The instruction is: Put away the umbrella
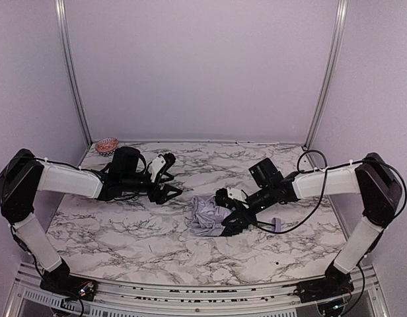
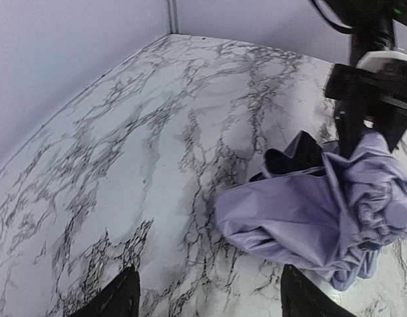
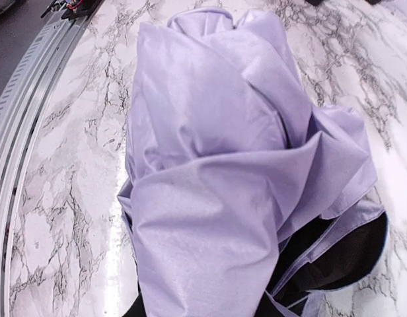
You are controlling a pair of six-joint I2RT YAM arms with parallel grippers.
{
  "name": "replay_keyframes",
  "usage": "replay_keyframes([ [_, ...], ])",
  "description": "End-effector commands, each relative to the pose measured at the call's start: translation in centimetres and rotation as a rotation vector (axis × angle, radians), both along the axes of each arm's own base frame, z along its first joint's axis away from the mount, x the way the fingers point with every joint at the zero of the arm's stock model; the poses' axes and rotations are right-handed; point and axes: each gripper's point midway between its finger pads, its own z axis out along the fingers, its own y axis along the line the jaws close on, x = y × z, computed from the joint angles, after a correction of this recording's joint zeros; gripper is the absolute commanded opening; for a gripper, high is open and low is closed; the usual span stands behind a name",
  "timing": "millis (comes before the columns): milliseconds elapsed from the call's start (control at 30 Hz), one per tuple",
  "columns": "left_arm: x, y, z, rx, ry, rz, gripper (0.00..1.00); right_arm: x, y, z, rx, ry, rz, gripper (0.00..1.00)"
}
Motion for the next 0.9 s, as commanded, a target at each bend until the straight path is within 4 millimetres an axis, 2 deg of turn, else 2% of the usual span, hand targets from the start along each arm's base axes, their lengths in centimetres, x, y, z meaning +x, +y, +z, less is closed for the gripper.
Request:
replay_keyframes([
  [0,3.4,0.1,-0.6,-0.118,0.253,0.124,0.78,1.0,0.7,2.5,0.079,-0.343,0.022,0.0],
  [133,2.3,-2.9,-3.5,-0.042,0.43,0.01,0.82,1.0,0.5,0.4,-0.045,-0.495,0.013,0.0],
  [233,0.0,-3.8,-7.2,0.099,0.546,-0.056,0.83,1.0,0.4,-0.9,-0.12,-0.559,0.003,0.0],
  [300,-1.6,-4.1,-8.7,0.154,0.582,-0.1,0.82,0.8,0.3,-1.4,-0.142,-0.592,0.007,0.0],
  [367,-2.1,-3.9,-9.4,0.177,0.598,-0.109,0.78,0.7,0.3,-1.6,-0.147,-0.598,0.012,0.0],
  [400,-2.0,-3.9,-9.5,0.18,0.595,-0.11,0.74,0.6,0.2,-1.7,-0.149,-0.596,0.013,0.0],
  [467,-1.7,-4.2,-9.3,0.17,0.583,-0.113,0.56,0.5,0.2,-2.0,-0.154,-0.592,0.023,0.0],
  [567,-1.4,-5.1,-7.8,0.118,0.545,-0.149,0.29,0.6,0.2,-2.3,-0.169,-0.589,0.025,0.0],
  [600,-2.3,-6.1,-7.3,0.109,0.521,-0.182,0.19,-0.1,0.7,-2.4,-0.168,-0.594,0.052,0.0],
  [633,-2.2,-6.5,-6.7,0.09,0.495,-0.186,0.11,-0.5,0.9,-2.5,-0.172,-0.598,0.065,0.0],
  [867,0.0,-7.5,-4.4,0.046,0.368,-0.156,0.0,-2.1,1.4,-2.6,-0.167,-0.612,0.13,0.0],
])
